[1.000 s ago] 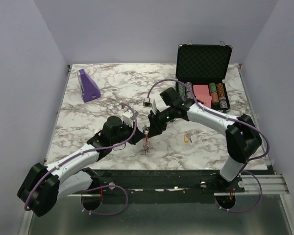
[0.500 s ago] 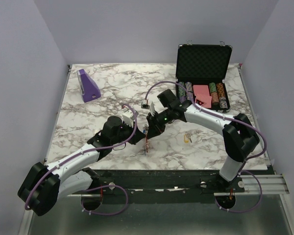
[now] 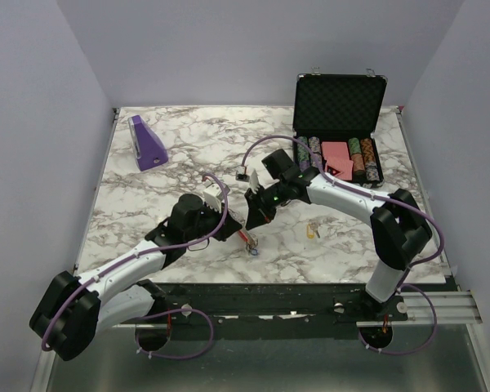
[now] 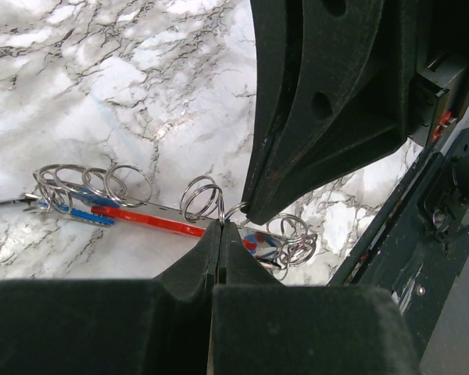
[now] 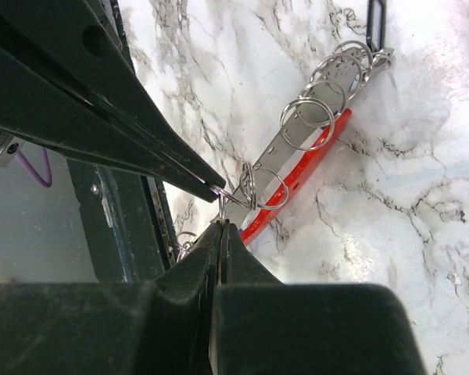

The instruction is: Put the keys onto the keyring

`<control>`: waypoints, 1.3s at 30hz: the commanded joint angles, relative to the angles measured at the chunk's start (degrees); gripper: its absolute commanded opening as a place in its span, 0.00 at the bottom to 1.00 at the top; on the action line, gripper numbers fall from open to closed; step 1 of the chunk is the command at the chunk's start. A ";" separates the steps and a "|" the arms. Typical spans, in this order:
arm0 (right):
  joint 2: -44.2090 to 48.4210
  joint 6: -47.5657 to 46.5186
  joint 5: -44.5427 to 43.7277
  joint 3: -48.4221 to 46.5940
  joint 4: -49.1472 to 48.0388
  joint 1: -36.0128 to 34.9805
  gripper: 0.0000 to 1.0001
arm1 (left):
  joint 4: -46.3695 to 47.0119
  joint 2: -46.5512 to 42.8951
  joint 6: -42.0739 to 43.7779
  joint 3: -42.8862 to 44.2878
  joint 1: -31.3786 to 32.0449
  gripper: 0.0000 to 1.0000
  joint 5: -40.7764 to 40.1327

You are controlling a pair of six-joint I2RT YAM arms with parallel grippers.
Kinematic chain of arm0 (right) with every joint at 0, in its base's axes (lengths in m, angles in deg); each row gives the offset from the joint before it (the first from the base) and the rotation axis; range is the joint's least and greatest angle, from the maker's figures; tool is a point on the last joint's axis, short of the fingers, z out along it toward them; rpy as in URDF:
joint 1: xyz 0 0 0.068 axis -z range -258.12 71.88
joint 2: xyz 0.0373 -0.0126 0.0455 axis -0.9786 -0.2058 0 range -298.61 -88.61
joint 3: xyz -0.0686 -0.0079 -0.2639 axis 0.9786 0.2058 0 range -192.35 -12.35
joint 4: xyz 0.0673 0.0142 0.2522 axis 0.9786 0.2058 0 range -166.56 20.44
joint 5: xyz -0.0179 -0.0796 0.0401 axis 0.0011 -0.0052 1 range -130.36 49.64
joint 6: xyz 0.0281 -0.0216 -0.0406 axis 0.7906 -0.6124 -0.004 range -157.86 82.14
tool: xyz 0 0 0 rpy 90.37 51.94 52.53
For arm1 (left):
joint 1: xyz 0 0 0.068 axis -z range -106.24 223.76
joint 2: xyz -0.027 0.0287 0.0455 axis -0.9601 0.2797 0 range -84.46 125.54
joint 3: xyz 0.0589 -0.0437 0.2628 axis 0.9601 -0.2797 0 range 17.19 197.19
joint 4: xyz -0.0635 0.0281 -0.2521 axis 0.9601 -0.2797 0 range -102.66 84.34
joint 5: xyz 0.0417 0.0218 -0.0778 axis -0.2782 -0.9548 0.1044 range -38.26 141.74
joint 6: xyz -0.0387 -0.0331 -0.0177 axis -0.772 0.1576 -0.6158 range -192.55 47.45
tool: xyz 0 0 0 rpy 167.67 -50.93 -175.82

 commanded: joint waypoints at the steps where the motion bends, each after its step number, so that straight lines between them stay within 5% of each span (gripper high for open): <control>1: -1.18 -0.17 -2.26 -0.23 -0.55 -0.60 0.06 | 2.85 -1.76 -0.69 -0.85 -0.02 0.00 -0.48; 10: -1.36 -0.35 -2.26 -0.23 -0.82 -0.60 0.25 | 3.65 -1.33 -1.22 -1.11 -0.02 0.00 0.49; 19: -0.92 -1.05 -0.42 -0.50 -0.55 -0.60 0.01 | 3.82 -0.80 -1.22 -1.11 -0.02 0.00 0.32; 29: 0.14 -4.64 1.77 -0.93 1.03 -0.43 0.01 | 4.87 -3.52 -3.42 -3.04 -1.42 0.00 -0.22; 33: 0.84 -7.90 4.67 -1.20 2.34 -0.17 0.01 | 5.49 -7.20 -5.35 -5.50 -2.74 0.35 0.58; 39: 1.37 -13.70 9.68 -1.55 4.81 0.01 0.01 | 5.49 -19.66 -6.50 -10.42 -3.09 0.51 -0.04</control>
